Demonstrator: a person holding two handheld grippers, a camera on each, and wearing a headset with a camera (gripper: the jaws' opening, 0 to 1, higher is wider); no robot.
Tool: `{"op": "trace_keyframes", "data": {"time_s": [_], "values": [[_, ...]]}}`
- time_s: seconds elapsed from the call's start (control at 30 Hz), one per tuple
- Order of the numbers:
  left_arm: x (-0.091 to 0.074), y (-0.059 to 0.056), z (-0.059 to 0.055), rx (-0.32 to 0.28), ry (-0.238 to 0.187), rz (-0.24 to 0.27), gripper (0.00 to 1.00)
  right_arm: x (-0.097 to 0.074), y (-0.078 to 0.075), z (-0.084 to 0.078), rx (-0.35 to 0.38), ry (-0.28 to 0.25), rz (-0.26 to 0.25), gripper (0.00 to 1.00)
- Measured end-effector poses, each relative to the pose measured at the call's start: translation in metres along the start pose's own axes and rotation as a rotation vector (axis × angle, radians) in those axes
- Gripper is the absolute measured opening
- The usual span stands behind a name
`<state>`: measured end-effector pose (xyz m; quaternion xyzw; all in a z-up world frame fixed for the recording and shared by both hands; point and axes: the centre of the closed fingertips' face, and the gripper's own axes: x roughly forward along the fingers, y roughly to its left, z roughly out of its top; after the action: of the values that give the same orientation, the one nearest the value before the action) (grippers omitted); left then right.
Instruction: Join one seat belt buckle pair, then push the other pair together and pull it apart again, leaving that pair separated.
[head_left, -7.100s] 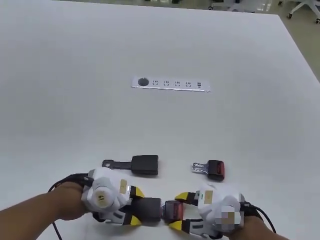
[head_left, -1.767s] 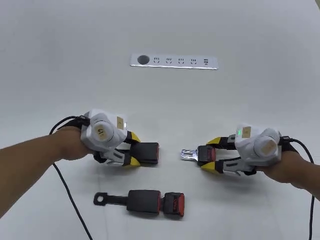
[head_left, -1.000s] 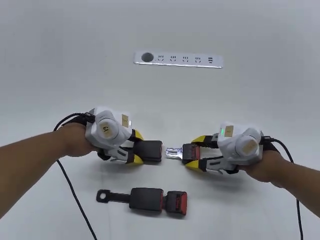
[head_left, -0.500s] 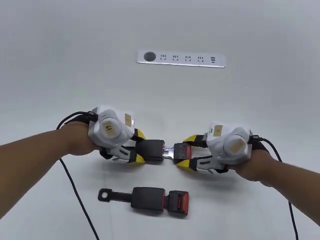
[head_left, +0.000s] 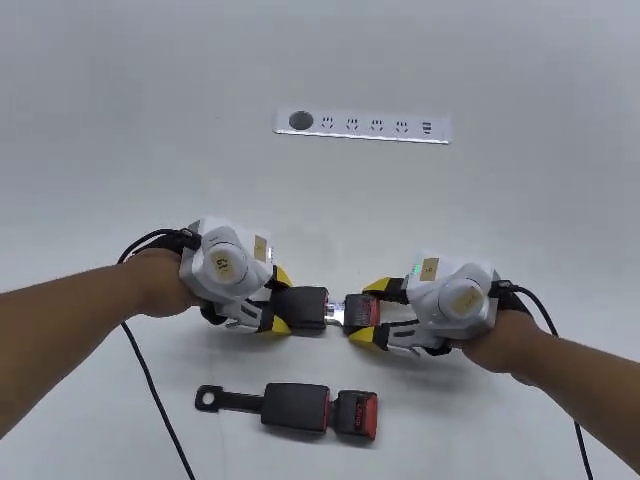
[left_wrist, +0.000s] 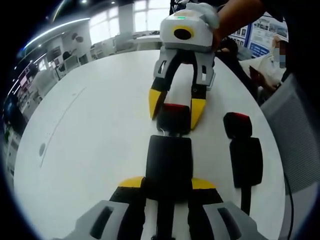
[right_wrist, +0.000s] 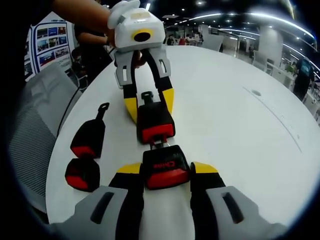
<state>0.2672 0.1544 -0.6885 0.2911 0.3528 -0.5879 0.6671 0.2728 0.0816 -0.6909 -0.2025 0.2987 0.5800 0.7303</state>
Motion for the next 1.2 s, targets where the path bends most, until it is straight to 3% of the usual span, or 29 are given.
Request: {"op": "trace_keyframes", "data": {"time_s": [0.4,1.2], "values": [[0.0,0.003,-0.003,0.032,0.014,-0.031,0.32,0.012,0.005,0.014,0.005,0.008,-0.009,0.35],[0.0,0.002,-0.002,0.045,0.023,-0.035,0.33,0.013,0.005,0.012,-0.029,0.04,-0.015,0.35]]}}
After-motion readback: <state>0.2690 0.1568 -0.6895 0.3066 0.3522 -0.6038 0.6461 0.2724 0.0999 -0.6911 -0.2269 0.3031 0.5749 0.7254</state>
